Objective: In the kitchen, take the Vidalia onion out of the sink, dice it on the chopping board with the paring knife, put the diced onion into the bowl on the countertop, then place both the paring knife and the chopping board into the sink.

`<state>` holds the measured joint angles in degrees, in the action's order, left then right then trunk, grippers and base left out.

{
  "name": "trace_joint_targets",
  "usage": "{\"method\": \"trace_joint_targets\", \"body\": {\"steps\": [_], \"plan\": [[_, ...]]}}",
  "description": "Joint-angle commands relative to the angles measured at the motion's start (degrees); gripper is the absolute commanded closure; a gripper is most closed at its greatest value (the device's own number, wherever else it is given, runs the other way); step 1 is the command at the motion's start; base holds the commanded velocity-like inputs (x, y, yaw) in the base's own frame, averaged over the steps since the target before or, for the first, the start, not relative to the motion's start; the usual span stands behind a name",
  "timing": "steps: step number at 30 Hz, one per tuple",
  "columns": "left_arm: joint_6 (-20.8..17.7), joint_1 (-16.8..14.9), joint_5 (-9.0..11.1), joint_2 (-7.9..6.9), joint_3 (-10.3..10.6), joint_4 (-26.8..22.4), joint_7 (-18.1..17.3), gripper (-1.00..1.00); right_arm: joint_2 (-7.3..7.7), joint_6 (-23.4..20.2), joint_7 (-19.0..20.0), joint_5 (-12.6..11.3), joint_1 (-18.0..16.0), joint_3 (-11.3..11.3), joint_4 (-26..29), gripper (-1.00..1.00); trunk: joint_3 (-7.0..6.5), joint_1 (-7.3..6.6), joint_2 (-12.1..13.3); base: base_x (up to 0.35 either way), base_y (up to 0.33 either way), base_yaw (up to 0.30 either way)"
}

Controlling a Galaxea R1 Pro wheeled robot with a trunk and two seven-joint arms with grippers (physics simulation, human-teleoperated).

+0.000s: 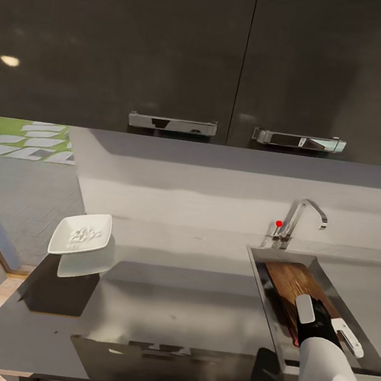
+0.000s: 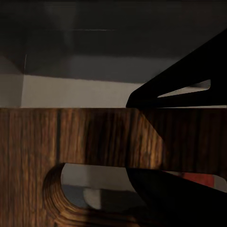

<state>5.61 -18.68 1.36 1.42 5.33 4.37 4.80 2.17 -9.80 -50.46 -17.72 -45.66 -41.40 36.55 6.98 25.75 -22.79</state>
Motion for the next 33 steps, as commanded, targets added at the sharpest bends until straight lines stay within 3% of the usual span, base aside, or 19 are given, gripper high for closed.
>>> {"method": "trace_joint_targets", "body": {"steps": [1,22,27,33], "plan": [[0.5,-0.1,0.1,0.04,0.5,0.3,0.2,-1.0,0.05,-0.6,-0.2,-0.1,0.0,0.0,0.1,1.0,0.14,0.04,-0.1,0.0,0.0,0.0],[0.4,-0.1,0.1,0.0,0.5,0.3,0.2,-1.0,0.11,0.9,-0.2,-0.1,0.0,0.0,-2.3,1.0,0.18,0.04,-0.1,0.0,0.0,0.0],[0.4,-0.1,0.1,0.02,0.5,0.3,0.2,-1.0,1.29,4.3,-0.1,-0.4,0.0,0.1,-8.4,1.0,0.18,0.04,-0.1,0.0,0.0,0.0],[0.4,-0.1,0.1,0.03,0.5,0.3,0.2,-1.0,1.76,6.6,0.0,-0.5,0.0,0.1,-10.1,1.0,0.18,0.04,-0.1,0.0,0.0,0.0]]}}
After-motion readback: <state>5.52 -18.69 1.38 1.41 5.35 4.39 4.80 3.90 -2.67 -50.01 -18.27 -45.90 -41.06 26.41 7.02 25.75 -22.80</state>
